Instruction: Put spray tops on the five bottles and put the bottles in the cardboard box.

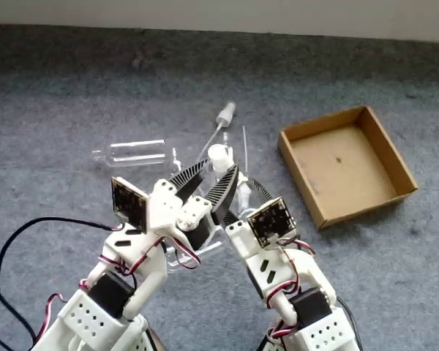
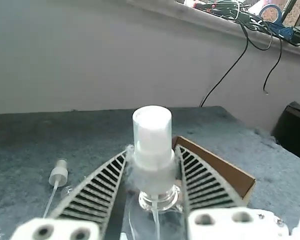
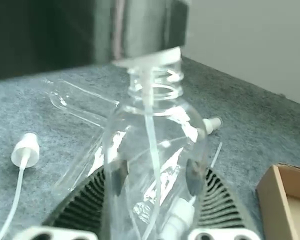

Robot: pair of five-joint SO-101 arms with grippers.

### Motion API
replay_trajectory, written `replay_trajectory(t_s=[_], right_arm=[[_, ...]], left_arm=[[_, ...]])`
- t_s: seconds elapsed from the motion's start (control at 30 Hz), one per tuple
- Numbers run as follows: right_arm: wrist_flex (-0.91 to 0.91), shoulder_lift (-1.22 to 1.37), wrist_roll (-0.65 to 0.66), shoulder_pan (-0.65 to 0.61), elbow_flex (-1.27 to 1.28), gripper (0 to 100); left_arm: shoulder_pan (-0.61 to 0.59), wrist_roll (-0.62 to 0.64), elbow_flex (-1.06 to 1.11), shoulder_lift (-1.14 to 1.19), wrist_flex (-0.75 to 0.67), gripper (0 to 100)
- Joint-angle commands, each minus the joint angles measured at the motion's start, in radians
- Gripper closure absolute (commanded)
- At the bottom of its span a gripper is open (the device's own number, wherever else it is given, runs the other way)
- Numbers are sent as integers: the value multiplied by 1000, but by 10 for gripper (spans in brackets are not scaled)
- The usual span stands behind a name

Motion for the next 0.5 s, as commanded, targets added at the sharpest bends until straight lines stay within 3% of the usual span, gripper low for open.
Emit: replay_trajectory(t_s=[0.0, 0.47], right_arm=[[-7, -25, 17, 1, 162, 920], [19, -25, 20, -1, 162, 918]], left_arm=[[19, -14, 7, 4, -3, 993], [16, -15, -5, 2, -3, 992]])
